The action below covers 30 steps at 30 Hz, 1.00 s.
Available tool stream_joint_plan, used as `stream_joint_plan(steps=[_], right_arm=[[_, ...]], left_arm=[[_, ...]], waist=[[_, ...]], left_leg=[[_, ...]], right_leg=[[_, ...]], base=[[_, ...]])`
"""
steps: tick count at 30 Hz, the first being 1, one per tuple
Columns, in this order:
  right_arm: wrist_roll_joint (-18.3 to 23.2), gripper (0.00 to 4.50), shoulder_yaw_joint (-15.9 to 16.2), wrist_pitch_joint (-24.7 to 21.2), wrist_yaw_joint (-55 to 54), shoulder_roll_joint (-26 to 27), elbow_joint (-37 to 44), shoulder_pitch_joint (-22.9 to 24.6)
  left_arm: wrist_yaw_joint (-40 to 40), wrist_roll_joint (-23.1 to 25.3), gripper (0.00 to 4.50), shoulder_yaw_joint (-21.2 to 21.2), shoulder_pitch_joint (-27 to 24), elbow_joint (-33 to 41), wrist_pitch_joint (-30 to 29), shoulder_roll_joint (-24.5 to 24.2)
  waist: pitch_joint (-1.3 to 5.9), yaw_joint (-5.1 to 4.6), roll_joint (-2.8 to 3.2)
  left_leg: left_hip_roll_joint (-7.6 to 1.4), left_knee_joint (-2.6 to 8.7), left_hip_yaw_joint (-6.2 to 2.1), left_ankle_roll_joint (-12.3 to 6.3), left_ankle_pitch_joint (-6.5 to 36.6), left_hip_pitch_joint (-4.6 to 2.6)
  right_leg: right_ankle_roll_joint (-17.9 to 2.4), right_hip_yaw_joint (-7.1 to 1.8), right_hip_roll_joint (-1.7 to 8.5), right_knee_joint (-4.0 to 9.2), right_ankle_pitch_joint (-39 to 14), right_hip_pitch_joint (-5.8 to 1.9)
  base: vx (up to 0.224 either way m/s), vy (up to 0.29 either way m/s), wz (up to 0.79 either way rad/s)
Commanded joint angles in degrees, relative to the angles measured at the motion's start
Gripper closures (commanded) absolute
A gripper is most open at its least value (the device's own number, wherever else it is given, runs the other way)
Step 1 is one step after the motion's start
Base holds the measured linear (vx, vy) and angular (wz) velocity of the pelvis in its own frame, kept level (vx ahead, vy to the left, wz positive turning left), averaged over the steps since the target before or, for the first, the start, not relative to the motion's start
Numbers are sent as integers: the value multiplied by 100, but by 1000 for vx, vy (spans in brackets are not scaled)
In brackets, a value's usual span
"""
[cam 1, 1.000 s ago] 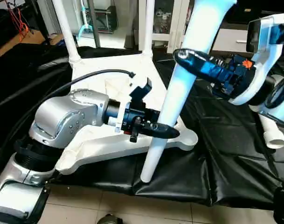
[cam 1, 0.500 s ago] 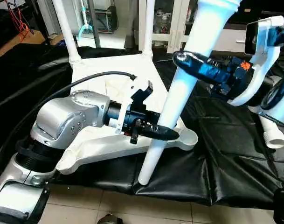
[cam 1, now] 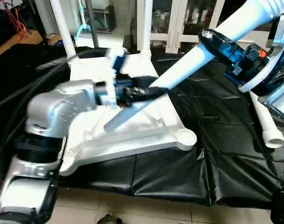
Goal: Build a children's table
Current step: Insert table leg to table base
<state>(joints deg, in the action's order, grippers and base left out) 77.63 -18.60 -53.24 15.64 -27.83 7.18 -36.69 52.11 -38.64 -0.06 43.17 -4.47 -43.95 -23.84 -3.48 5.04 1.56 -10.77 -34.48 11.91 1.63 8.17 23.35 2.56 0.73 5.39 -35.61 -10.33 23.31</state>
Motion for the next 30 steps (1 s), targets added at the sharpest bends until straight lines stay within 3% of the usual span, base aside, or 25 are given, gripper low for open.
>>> stream_joint_plan(steps=[1,3,4,6,7,11,13,15,16,17,19,20,21,22,24,27,30], right_arm=[[-88,267,-102,28,-36,-47,-2,9],[-137,268,-104,58,-45,-45,-15,5],[-215,268,-131,145,-105,-22,-68,-9],[-245,268,-173,220,-177,14,-123,-19],[-256,268,-184,254,-205,27,-136,-18],[-511,268,-272,556,-405,157,-226,-29],[-851,268,-497,1109,-766,398,-405,-164],[-920,268,-605,1292,-958,483,-497,-232],[-1004,268,-936,1919,-1337,726,-716,-454],[-998,268,-1061,2135,-1460,813,-792,-540],[-991,268,-1129,2253,-1518,861,-830,-587],[-716,268,-1257,2301,-1580,988,-800,-651],[-688,268,-1263,2300,-1581,1003,-792,-652],[-292,268,-1353,2299,-1611,1281,-642,-679],[-223,268,-1365,2307,-1623,1371,-594,-682],[-6,268,-1430,2520,-1750,1725,-457,-722],[189,268,-1504,2672,-1856,1891,-394,-772]], left_arm=[[-162,-70,115,506,103,-226,169,-75],[-281,-109,112,658,162,-319,257,-25],[-758,-165,112,1105,391,-631,605,148],[-1189,-264,112,1521,624,-919,898,275],[-1285,-314,112,1653,695,-1000,996,298],[-1703,-418,112,2082,907,-1129,1276,386],[-1844,-892,112,2364,909,-852,813,490],[-1843,-1083,84,2384,861,-675,576,526],[-2217,-1704,74,2367,671,-149,-23,797],[-2412,-1926,74,2363,605,22,-197,919],[-2539,-2052,44,2364,573,107,-278,991],[-3097,-2222,35,2335,443,273,-322,1336],[-3137,-2234,35,2326,425,290,-321,1374],[-3872,-2405,22,2202,100,572,-336,2047],[-4080,-2436,4,2184,7,643,-356,2245],[-4699,-2832,0,2441,-125,533,-281,2824],[-5140,-3106,0,2589,-127,383,-204,3077]], waist=[[477,3,-63],[477,9,-59],[473,11,-54],[482,57,-53],[475,58,-71],[477,40,-69],[482,31,-52],[496,28,-55],[517,22,-39],[513,10,-47],[537,41,-50],[519,35,-90],[522,32,-87],[520,35,-115],[511,10,-138],[526,-22,-159],[502,-37,-134]], left_leg=[[-74,379,-89,506,1434,-207],[-85,379,-89,498,1459,-219],[-86,379,-88,501,1491,-215],[-99,360,-85,517,1610,-258],[-95,377,-100,517,1557,-223],[-98,382,-99,531,1512,-214],[-95,370,-90,555,1489,-214],[-92,357,-78,578,1456,-234],[-114,350,-80,575,1322,-220],[-106,348,-80,539,1293,-197],[-92,303,-46,425,1204,-229],[-64,311,-46,309,1068,-163],[-83,314,-51,283,1041,-144],[-97,306,-53,186,1025,-143],[-95,296,-38,29,1058,-120],[-77,305,-59,67,944,-84],[-73,310,-58,222,1233,-132]], right_leg=[[-925,-44,116,426,-1339,-159],[-920,-48,126,426,-1363,-155],[-927,-47,129,423,-1408,-154],[-947,-53,144,439,-1449,-130],[-934,-39,142,436,-1413,-154],[-888,-34,154,428,-1351,-146],[-939,-36,160,404,-1303,-135],[-1007,-27,145,393,-1243,-118],[-1100,-27,155,317,-924,-128],[-1138,-20,146,328,-838,-127],[-1166,-15,100,317,-575,-109],[-1096,-15,78,333,-520,-165],[-1098,-22,93,304,-437,-197],[-1072,-23,113,318,-411,-213],[-1054,-22,111,375,-546,-215],[-818,-7,93,407,-838,-219],[-559,-8,66,472,-1302,-149]], base=[[0,0,0],[0,0,0],[0,0,0],[0,0,0],[0,0,0],[0,0,0],[0,0,0],[0,0,0],[0,0,0],[0,0,0],[0,0,0],[0,0,0],[0,0,0],[0,0,0],[0,0,0],[0,0,0],[0,0,0]])
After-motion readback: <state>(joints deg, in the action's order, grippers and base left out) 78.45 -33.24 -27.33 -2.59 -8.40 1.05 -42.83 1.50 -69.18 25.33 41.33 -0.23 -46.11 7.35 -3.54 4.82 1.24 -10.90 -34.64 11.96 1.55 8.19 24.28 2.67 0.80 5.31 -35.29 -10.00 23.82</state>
